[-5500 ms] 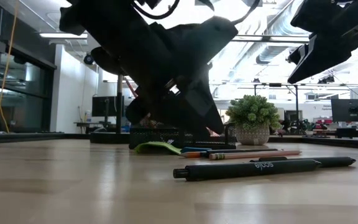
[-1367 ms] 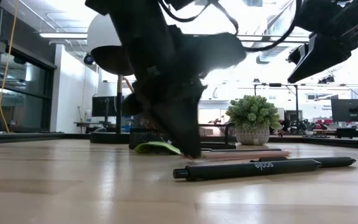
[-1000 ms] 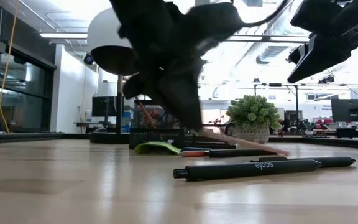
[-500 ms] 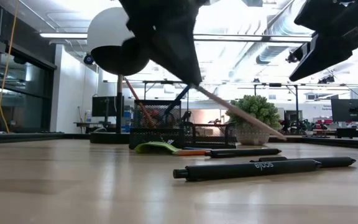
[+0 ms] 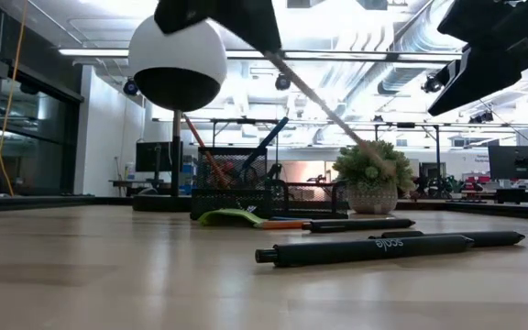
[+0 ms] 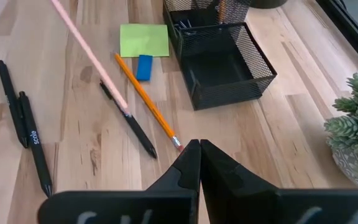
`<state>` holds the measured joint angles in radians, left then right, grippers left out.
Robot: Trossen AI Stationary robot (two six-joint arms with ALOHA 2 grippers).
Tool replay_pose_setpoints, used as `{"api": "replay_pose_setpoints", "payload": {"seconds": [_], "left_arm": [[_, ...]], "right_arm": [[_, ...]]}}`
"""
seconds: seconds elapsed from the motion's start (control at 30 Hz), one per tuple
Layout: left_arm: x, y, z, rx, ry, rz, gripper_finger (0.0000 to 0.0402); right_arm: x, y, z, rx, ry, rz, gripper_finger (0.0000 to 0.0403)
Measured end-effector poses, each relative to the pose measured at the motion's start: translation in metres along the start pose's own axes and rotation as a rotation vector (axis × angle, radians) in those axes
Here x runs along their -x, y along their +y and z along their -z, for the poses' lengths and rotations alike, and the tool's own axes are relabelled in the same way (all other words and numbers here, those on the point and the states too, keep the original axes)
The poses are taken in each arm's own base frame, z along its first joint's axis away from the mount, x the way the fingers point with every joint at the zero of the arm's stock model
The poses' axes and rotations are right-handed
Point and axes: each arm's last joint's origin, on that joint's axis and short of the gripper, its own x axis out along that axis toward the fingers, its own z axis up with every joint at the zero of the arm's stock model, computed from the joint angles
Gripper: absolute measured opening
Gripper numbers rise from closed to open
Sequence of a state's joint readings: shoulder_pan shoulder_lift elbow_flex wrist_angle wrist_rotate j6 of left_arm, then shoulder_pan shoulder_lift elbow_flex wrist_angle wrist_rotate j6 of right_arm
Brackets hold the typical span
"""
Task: Pick and place office supplies into organizer
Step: Put the pink pencil into the top left side of the desk organizer
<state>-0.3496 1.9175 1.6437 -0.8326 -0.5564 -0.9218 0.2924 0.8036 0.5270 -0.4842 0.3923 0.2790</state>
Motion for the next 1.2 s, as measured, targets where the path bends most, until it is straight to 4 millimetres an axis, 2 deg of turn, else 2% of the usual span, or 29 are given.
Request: {"api": "replay_pose_setpoints", "payload": {"seconds": [0.37, 0.53, 0.73, 0.97, 1.2], "left_arm": [[0.031, 0.013, -0.015, -0.057, 0.027, -0.152, 0.0000], [0.051, 0.018, -0.024, -0.048, -0.023, -0.181, 0.0000], [0.067, 0.025, -0.032, -0.053, -0.051, -0.224, 0.0000], [0.069, 0.026, -0.034, -0.049, -0.049, -0.223, 0.0000], [0.050, 0.026, -0.011, 0.000, 0.157, -0.179, 0.0000]], "right_arm": [[0.000, 0.000, 0.001, 0.010, 0.005, 0.000, 0.0000], [0.000, 0.000, 0.000, 0.010, 0.004, 0.003, 0.0000], [0.000, -0.001, 0.000, -0.001, 0.000, 0.018, 0.0000], [0.000, 0.000, 0.000, -0.006, 0.002, 0.006, 0.0000], [0.000, 0.000, 0.000, -0.006, 0.002, -0.013, 0.0000]]}}
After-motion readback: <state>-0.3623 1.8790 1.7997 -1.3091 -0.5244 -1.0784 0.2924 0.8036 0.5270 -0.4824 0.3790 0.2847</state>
